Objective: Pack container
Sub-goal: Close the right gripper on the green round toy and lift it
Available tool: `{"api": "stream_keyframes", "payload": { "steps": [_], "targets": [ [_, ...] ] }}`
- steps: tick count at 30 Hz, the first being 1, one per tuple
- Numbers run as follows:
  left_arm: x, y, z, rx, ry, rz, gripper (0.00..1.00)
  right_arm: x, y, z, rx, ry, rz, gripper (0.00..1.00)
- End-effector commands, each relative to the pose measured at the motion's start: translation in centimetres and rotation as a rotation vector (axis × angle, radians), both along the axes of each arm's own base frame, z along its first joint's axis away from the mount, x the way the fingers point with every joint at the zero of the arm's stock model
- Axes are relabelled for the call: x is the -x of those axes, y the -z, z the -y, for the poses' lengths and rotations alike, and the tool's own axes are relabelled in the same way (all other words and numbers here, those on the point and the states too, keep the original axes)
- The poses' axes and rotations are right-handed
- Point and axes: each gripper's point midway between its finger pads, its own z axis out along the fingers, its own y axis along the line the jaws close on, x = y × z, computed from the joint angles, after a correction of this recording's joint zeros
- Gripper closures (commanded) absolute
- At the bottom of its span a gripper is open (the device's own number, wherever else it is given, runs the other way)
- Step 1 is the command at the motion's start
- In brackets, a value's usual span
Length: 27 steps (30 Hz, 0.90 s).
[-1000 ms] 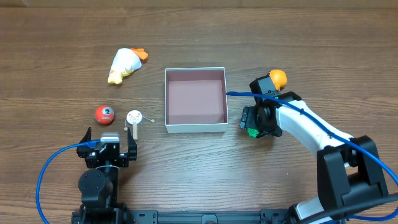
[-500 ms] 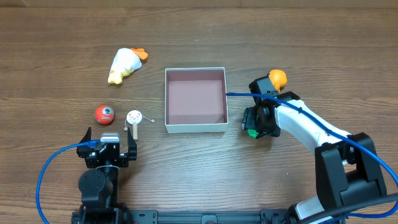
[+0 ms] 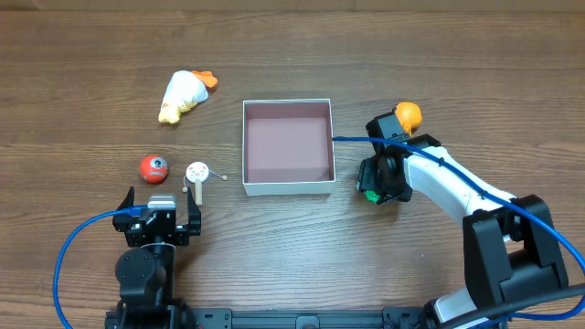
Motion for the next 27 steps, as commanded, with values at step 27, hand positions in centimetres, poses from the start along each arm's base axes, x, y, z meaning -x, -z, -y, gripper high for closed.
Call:
{"api": "stream_keyframes", "payload": {
  "steps": [27],
  "targets": [
    [0.0, -0.1, 0.2, -0.016, 0.016, 0.007, 0.00, 2.1, 1.8, 0.6, 0.017, -0.006, -0.044, 0.44]
  ]
}}
